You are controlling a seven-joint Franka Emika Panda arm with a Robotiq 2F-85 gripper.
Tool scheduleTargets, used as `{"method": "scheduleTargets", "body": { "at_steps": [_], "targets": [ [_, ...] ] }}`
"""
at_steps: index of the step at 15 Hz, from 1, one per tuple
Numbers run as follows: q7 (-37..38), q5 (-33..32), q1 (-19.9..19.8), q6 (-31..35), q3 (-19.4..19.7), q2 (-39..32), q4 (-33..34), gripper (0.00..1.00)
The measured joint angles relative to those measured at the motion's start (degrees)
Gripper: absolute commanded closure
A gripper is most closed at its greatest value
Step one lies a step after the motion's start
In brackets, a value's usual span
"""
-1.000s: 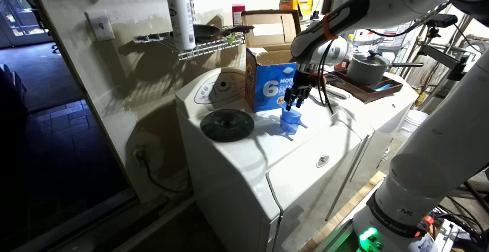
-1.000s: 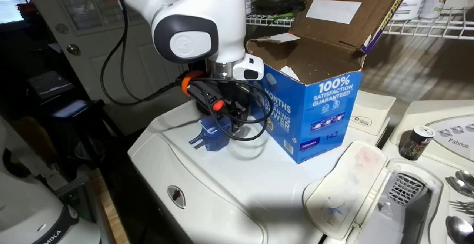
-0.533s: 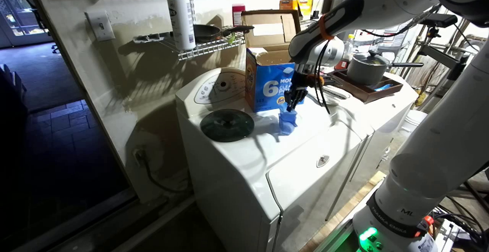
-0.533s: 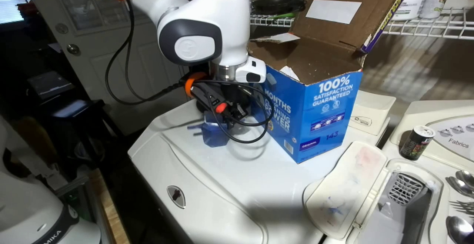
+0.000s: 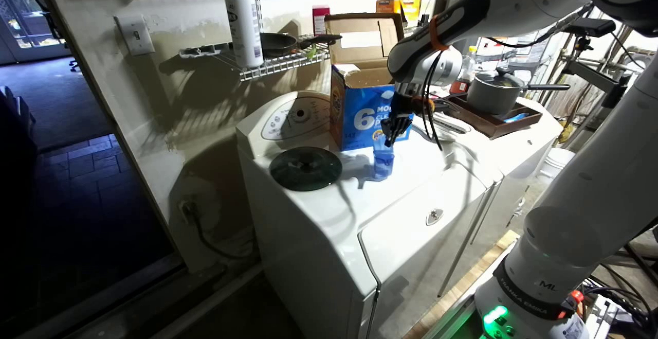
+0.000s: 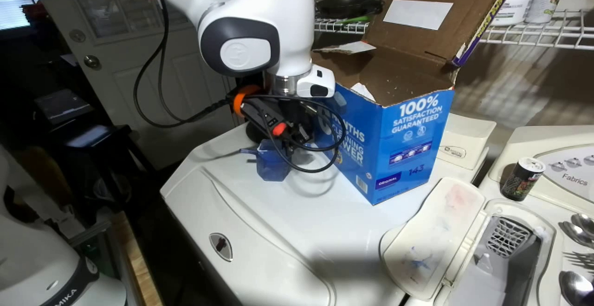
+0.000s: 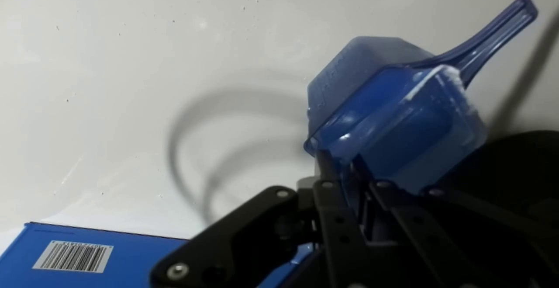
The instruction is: Unstack the scoops, then turn the right scoop to the right and stack the scoops together
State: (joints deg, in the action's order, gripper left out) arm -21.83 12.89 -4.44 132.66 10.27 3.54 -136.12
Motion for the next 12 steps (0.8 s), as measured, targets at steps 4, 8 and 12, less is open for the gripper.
{"method": "scheduleTargets", "body": {
  "at_steps": [4, 8, 12],
  "targets": [
    [0.00, 0.19, 0.00, -0.40, -0.34, 0.40, 0.01, 0.97],
    [-0.28, 3.31, 0.10, -0.59, -0.60, 1.11, 0.00, 0.97],
    [-0.77, 5.89, 0.10, -0.76, -0.60, 2.23, -0.01, 0.97]
  ]
}}
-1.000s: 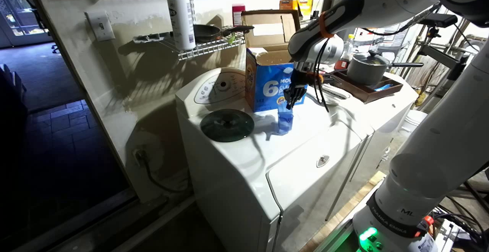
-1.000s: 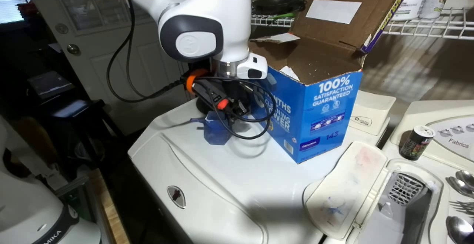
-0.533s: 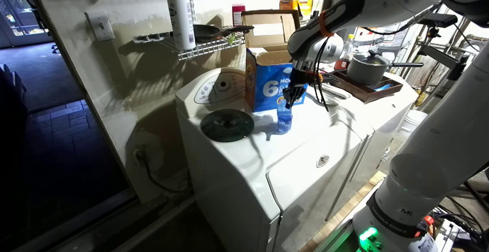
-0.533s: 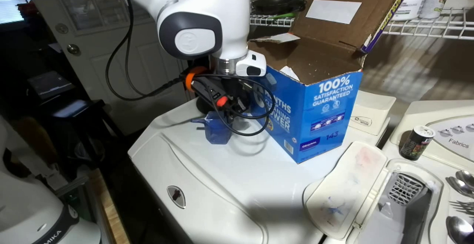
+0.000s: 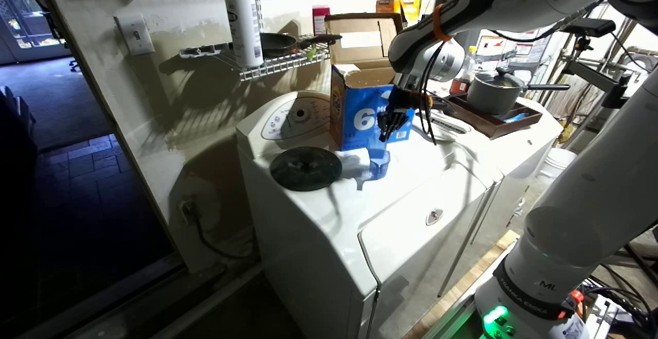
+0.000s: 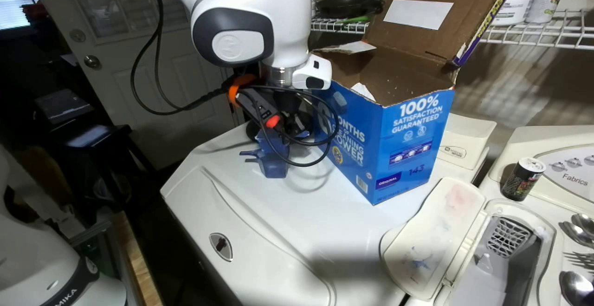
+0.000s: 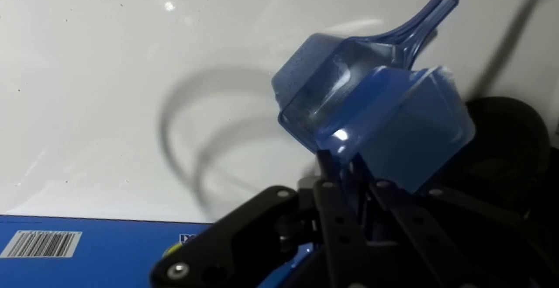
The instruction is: Unstack the scoops, then turn the right scoop to the right and stack the scoops together
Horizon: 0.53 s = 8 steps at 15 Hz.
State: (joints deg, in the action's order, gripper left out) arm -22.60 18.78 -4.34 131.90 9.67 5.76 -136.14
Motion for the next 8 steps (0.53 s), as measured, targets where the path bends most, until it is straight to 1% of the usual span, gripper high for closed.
{"method": "scheduleTargets", "body": {
  "at_steps": [2, 4, 8],
  "targets": [
    [-0.51, -0.03, 0.00, -0.42, 0.00, 0.72, 0.01, 0.97],
    [-1.69, -0.32, 0.00, -2.25, 0.00, 1.55, 0.18, 0.97],
    [-2.98, -4.35, -0.01, -6.87, 0.00, 2.90, 1.44, 0.97]
  ]
}}
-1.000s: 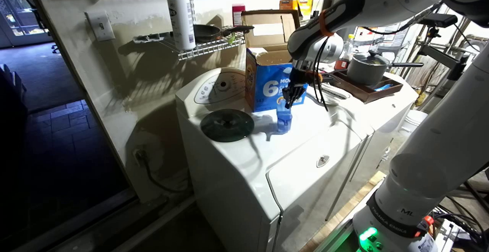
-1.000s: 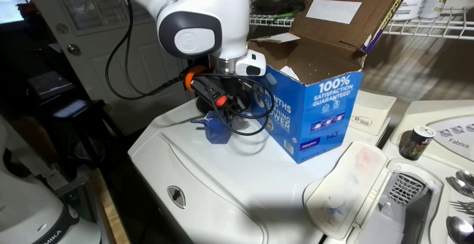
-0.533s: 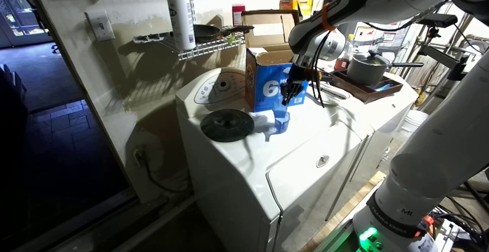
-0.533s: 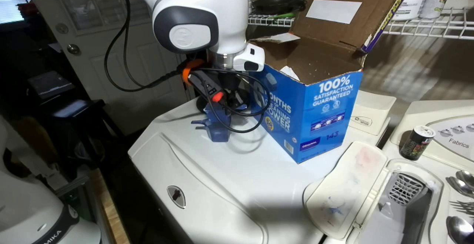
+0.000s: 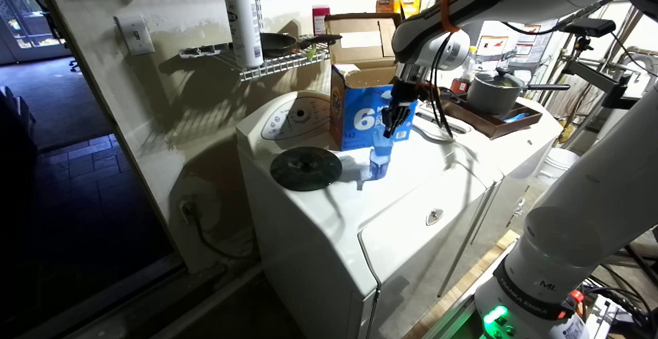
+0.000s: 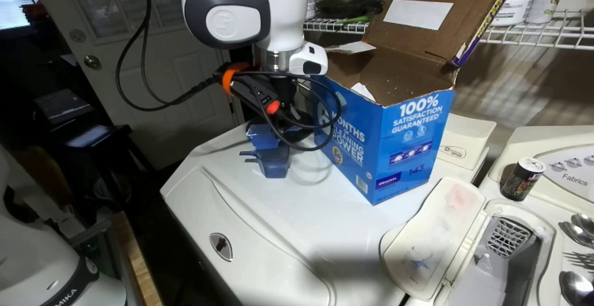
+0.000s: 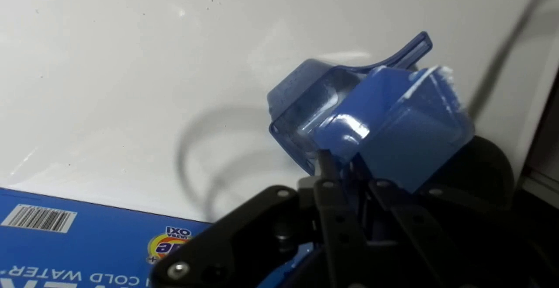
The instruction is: Unstack the scoops, then turn the right scoop to the right and stack the scoops together
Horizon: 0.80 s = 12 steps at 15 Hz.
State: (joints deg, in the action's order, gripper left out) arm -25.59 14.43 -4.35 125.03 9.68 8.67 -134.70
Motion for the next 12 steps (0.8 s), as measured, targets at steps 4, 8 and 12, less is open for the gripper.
{"method": "scheduleTargets", "body": {
  "at_steps": [4, 8, 12],
  "targets": [
    [0.00, -3.45, 0.00, -1.92, 0.00, 0.11, 1.39, 0.97],
    [1.41, -1.51, -0.01, -1.20, 0.05, 0.17, 1.30, 0.97],
    [6.66, 1.50, -0.07, 1.13, 0.08, 0.90, -0.33, 0.97]
  ]
}}
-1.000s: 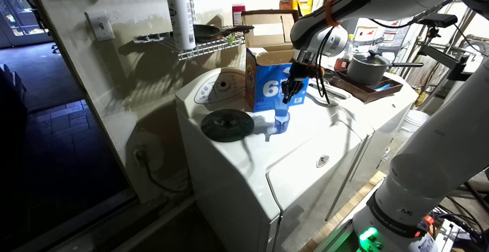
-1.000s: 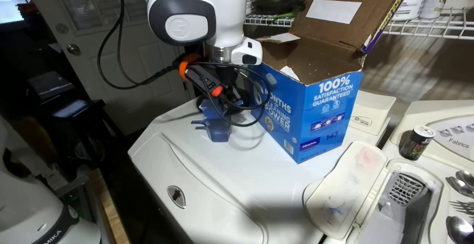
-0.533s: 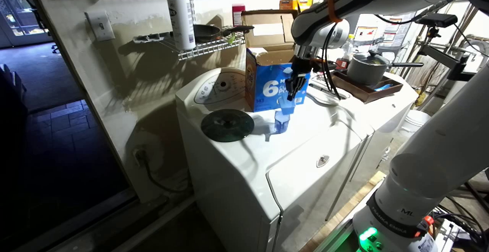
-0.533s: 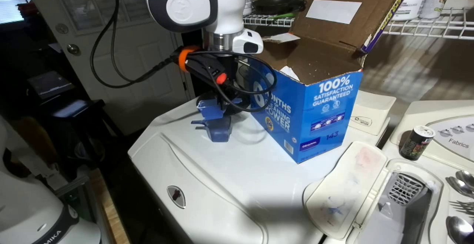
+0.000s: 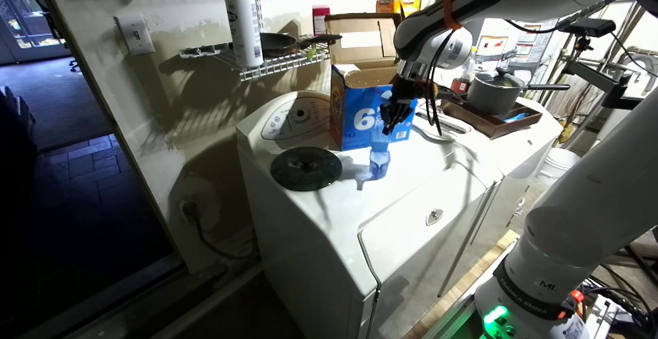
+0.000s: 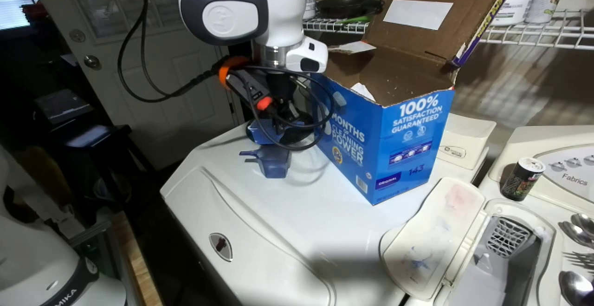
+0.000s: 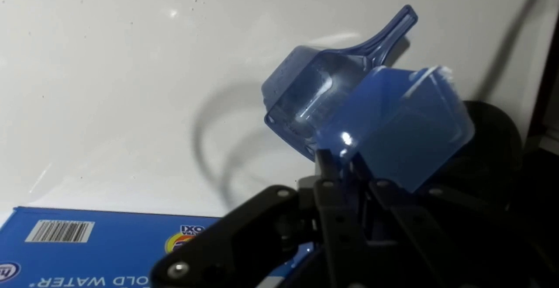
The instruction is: Unstack the scoops, then turn the right scoop to the right and stack the scoops together
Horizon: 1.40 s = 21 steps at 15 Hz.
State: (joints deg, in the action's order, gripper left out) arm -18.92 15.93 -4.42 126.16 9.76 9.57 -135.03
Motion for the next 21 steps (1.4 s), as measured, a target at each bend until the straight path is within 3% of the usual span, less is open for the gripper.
{"method": "scheduleTargets", "body": {
  "at_steps": [6, 13, 21],
  "targets": [
    [7.39, 4.58, -0.10, 5.88, 0.01, 1.57, -5.39, 0.97],
    [18.64, 4.61, -0.08, 16.48, -1.54, 3.92, -11.15, 0.97],
    [31.03, 4.52, -0.10, 17.55, -3.98, 4.53, -13.13, 0.97]
  ]
}}
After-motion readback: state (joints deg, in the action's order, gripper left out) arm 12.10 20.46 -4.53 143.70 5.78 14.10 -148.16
